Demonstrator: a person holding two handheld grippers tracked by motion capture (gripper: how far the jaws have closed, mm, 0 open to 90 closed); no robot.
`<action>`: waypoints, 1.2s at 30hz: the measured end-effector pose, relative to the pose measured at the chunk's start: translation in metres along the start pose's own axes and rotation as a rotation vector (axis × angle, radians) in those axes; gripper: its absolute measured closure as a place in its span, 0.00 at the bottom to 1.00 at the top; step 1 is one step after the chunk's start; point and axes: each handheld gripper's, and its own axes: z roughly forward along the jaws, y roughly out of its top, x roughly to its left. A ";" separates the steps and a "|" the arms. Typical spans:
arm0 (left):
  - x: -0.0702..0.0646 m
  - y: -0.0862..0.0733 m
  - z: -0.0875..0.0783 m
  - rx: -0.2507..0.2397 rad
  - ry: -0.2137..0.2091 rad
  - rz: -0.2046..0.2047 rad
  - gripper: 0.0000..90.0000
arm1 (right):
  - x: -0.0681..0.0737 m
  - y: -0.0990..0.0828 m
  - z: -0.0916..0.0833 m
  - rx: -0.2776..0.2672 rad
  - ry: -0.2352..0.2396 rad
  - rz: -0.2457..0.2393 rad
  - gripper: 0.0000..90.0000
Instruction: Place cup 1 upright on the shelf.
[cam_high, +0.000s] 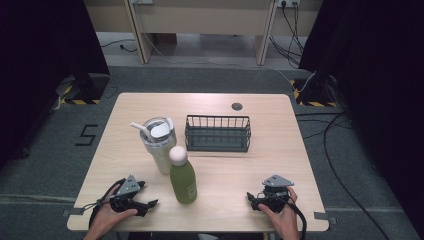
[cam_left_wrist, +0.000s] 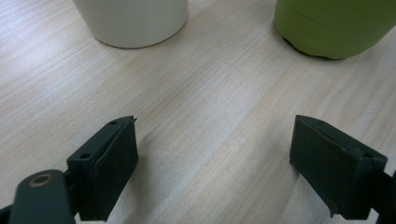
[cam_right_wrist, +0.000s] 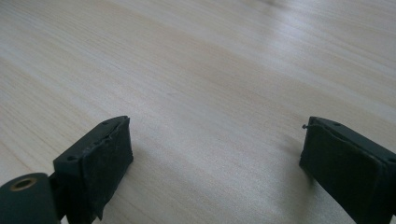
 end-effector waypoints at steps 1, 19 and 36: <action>0.000 0.000 0.000 0.000 0.001 -0.004 0.16 | 0.000 0.000 0.000 0.000 0.000 0.000 0.10; 0.016 0.008 -0.010 -0.188 0.056 -0.123 0.17 | 0.000 0.000 0.000 0.000 0.000 -0.001 0.10; 0.038 0.031 0.003 -0.315 0.082 -0.150 0.16 | 0.000 0.000 0.001 0.001 0.003 -0.004 0.09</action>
